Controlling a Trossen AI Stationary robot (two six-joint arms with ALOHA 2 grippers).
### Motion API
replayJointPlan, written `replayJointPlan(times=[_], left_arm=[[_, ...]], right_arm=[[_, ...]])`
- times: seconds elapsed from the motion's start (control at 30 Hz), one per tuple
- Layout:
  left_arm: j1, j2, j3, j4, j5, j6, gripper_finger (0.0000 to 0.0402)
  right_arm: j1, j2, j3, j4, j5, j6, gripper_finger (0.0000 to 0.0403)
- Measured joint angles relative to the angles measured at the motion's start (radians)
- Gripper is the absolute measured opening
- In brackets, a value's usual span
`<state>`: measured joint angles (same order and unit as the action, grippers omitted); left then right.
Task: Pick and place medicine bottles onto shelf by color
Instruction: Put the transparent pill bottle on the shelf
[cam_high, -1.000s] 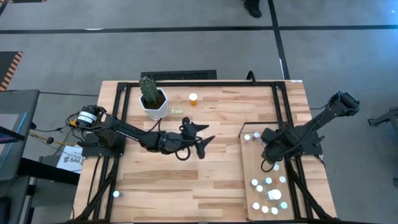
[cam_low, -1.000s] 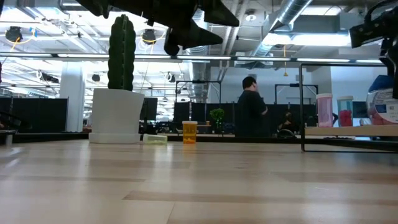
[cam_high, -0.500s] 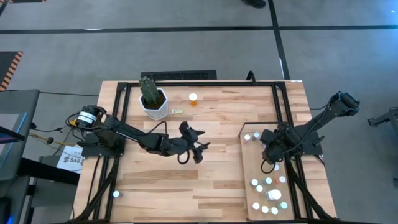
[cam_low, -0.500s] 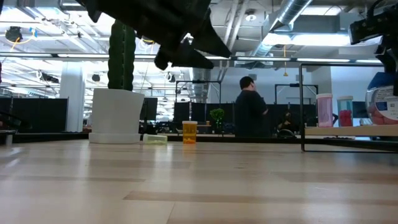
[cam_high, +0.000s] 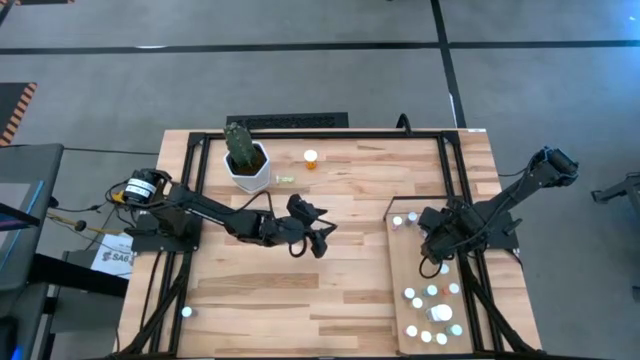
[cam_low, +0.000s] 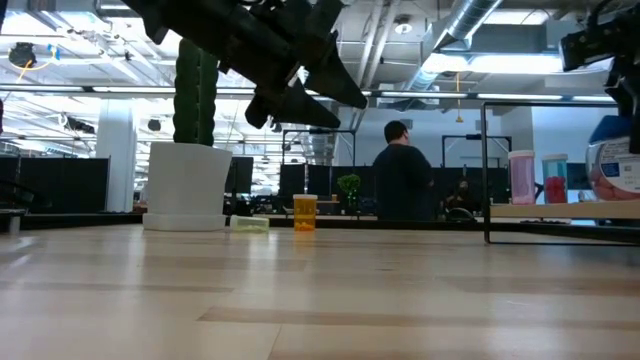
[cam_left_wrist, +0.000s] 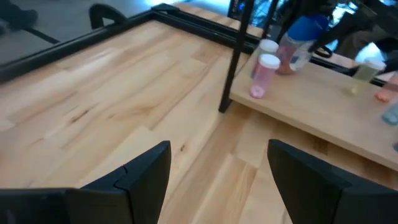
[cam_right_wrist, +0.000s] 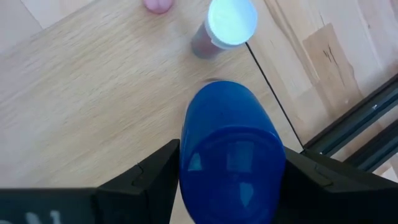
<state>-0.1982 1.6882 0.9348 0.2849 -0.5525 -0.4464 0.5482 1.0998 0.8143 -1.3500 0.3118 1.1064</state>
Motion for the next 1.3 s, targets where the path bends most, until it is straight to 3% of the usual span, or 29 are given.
replayJointPlan(times=[0.83,1.3], left_arm=[[0.0,0.0,0.0,-0.017,0.024,0.0,0.0254],[0.0,-0.002,0.0,-0.035,0.024,0.0,0.0254]], right_arm=[[0.021,-0.028,0.001,-0.027,0.024,0.197,0.0235],[0.042,0.048,0.0,-0.022,0.037,0.285,0.0235]])
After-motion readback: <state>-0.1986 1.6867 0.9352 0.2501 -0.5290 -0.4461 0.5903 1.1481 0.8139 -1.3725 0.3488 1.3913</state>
